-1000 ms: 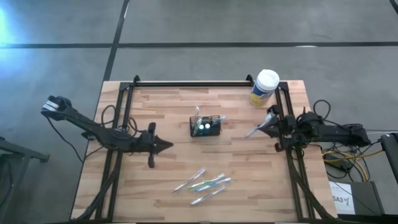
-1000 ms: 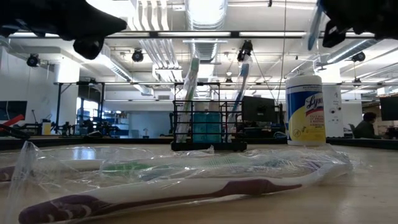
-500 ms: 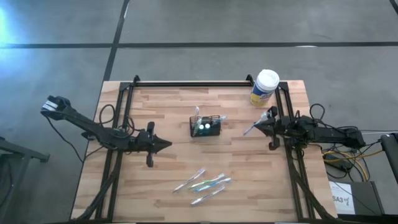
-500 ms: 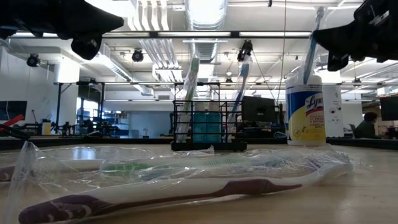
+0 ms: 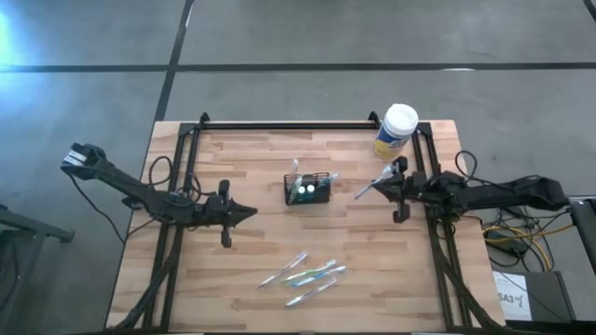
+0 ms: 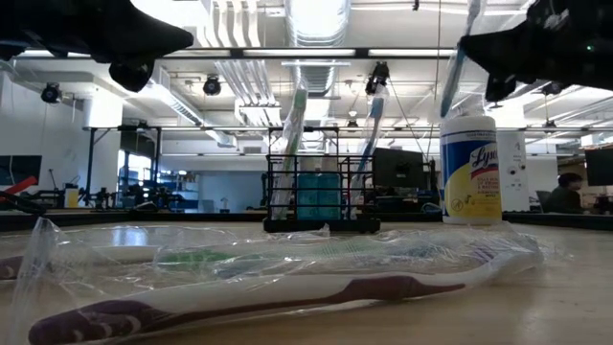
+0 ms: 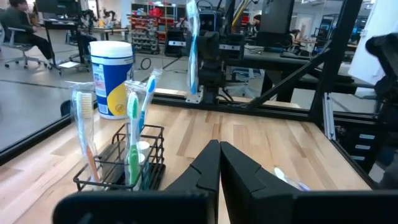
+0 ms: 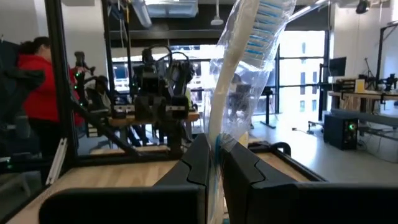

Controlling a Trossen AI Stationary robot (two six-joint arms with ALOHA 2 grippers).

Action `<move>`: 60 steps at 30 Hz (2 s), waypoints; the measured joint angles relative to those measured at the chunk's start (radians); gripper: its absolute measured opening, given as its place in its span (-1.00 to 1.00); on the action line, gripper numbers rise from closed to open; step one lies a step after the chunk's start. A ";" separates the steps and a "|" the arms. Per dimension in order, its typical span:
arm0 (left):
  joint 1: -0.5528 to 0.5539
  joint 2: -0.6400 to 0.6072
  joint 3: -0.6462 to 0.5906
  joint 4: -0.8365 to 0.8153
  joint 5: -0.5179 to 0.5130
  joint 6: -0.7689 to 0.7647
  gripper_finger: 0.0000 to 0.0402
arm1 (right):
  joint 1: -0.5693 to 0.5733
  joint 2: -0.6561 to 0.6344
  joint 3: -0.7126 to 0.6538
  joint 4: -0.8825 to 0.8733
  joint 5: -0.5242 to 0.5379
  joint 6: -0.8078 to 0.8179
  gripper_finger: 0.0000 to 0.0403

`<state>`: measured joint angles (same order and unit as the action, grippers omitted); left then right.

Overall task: Pick & Place toothbrushing station
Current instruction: Put the top blue toothbrush in the wire organizer

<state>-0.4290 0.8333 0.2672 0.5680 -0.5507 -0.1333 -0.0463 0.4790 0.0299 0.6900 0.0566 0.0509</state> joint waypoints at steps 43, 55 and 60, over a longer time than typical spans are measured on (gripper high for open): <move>0.000 0.066 -0.012 -0.001 0.003 -0.009 -0.92 | -0.047 0.810 0.342 0.286 -0.005 -0.299 -0.94; 0.000 0.066 -0.012 0.000 0.003 -0.010 -0.92 | -0.048 0.873 0.332 0.255 -0.004 -0.298 -0.94; 0.000 0.066 -0.012 0.000 0.003 -0.010 -0.92 | -0.052 0.934 0.334 0.260 0.005 -0.288 -0.94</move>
<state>-0.4290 0.8997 0.2550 0.5682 -0.5476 -0.1429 -0.0986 1.4134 0.3641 0.9498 0.0612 -0.2367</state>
